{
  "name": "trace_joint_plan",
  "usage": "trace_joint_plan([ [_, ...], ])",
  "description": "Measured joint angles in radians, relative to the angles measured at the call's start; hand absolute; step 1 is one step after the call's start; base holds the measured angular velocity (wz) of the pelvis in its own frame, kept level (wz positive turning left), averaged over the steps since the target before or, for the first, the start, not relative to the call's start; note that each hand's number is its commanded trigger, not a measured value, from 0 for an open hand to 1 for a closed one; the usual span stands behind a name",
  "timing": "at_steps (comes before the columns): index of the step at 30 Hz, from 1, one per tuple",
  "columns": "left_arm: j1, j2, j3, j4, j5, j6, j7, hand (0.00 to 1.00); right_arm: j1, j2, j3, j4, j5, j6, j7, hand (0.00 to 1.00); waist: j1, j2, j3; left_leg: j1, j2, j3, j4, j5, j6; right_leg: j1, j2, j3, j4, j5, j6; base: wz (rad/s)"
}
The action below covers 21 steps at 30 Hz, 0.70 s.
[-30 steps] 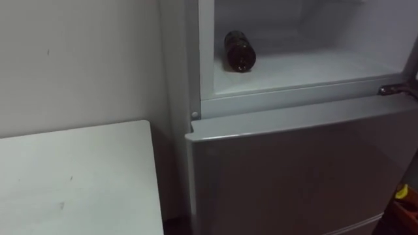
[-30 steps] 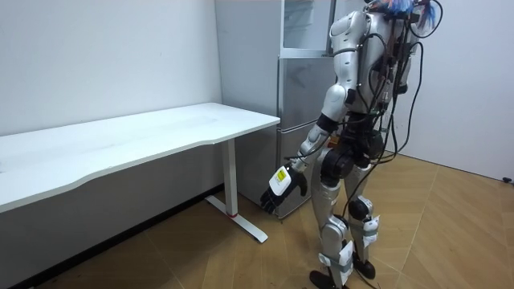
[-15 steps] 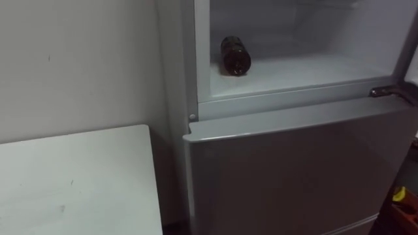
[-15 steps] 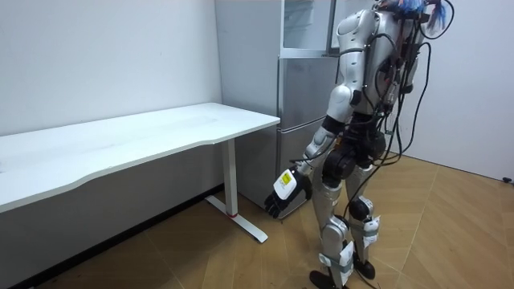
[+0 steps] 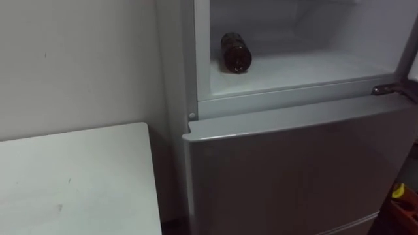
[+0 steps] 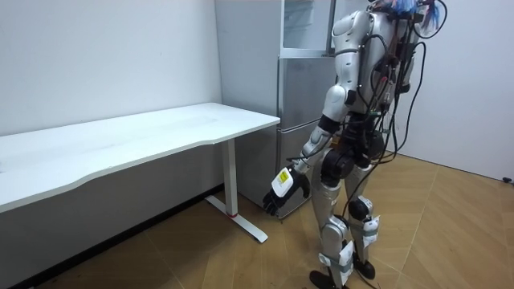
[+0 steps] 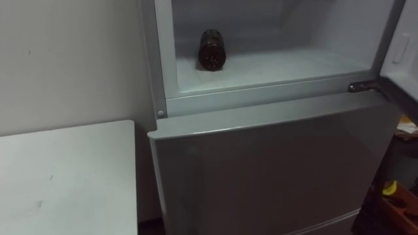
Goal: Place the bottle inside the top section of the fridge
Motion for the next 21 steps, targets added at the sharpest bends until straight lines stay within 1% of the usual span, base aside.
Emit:
trace_joint_plan([
  [1,-0.007,0.0,0.0,0.012,0.0,-0.001,0.001,0.0,-0.001,0.0,0.006,0.0,-0.001,0.0,0.0,0.0,0.002,-0.002,0.0002,-0.001,0.0,0.0,0.0,0.0,0.0,0.0,0.0,0.0,0.0,0.0,0.0,0.0],
  [4,-0.004,0.001,-0.008,0.03,0.0,0.001,0.006,0.0,0.0,0.0,0.037,-0.002,0.002,0.0,0.0,0.0,0.005,-0.006,0.0008,-0.001,0.001,0.001,0.0,0.0,0.0,-0.003,0.0,-0.001,0.005,0.0,0.0,0.0],
  [6,-0.002,0.001,-0.012,0.037,0.0,0.001,0.006,0.0,0.001,0.0,0.045,-0.002,0.001,0.0,0.0,0.0,0.005,-0.005,0.0009,-0.002,0.002,0.001,0.0,0.0,0.0,-0.007,0.0,-0.002,0.015,0.0,0.0,0.0],
  [12,0.001,0.001,-0.024,0.043,0.0,0.006,0.011,0.0,0.004,0.0,0.116,-0.004,0.006,0.001,0.004,0.0,0.011,-0.002,0.0003,-0.002,0.003,0.002,0.0,0.0,0.0,-0.008,-0.001,-0.002,0.015,0.0,0.0,-0.02],
  [14,0.002,0.001,-0.041,0.043,0.0,0.012,0.015,0.0,0.006,0.001,0.128,-0.004,0.007,0.008,0.012,0.0,0.013,-0.001,-0.0007,0.002,0.002,0.002,0.001,0.0,0.0,-0.008,-0.001,-0.001,0.014,0.0,0.0,-0.02],
  [17,0.002,0.001,-0.044,0.042,0.0,0.015,0.019,0.0,0.01,0.001,0.143,-0.004,0.007,0.012,0.038,0.0,0.017,0.0,-0.0014,0.003,0.001,0.002,0.001,0.001,0.001,-0.008,-0.002,0.0,0.015,0.0,0.0,0.0],
  [21,0.002,0.002,-0.043,0.042,0.001,0.022,0.022,0.0,0.022,0.001,0.156,-0.005,0.005,0.029,0.07,0.0,0.028,0.0,-0.0022,0.004,0.001,0.004,0.0,0.001,0.001,-0.008,-0.001,0.0,0.014,0.0,0.0,0.0],
])
